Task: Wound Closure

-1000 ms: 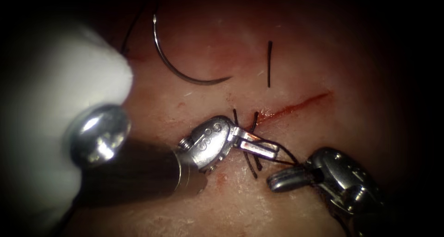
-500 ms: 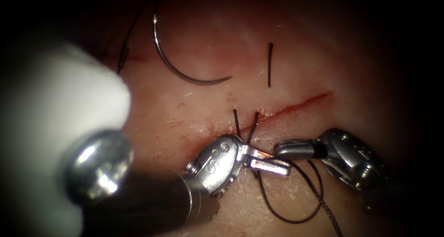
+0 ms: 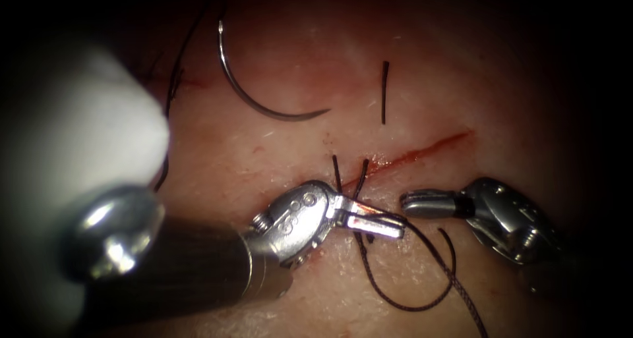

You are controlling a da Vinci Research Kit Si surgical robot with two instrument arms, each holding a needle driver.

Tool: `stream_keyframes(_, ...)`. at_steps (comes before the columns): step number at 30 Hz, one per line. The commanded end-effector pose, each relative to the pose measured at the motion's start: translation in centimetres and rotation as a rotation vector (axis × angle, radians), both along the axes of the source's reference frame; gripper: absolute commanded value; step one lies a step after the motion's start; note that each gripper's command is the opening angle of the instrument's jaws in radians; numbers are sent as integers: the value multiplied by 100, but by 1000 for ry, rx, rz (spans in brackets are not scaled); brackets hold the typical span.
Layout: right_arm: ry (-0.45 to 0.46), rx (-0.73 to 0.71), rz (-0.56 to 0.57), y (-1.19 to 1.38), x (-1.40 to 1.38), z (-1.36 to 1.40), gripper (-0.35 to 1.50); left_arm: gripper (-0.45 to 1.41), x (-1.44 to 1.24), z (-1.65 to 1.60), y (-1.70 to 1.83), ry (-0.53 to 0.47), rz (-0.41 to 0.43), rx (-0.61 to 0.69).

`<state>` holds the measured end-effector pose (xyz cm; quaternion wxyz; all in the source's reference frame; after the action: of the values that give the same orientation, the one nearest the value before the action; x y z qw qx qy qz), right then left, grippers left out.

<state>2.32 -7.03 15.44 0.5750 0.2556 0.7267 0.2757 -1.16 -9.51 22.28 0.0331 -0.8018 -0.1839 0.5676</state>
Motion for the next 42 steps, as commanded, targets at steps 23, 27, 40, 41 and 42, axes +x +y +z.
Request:
stream_keyframes(23, 3, 4, -2, -9, 7, 4, -35, -45, -8, 7, -12, -3, 5, 8)
stream_keyframes(27, 3, 4, -2, -9, 7, 4, -35, -45, -8, 7, -12, -3, 5, 8)
stream_keyframes(40, 3, 4, -2, -9, 7, 4, -35, -45, -8, 7, -12, -3, 5, 8)
stream_keyframes(41, 3, 4, -2, -9, 7, 4, -35, -45, -8, 7, -12, -3, 5, 8)
stream_keyframes(42, 3, 4, -2, -9, 7, 4, -35, -45, -8, 7, -12, -3, 5, 8)
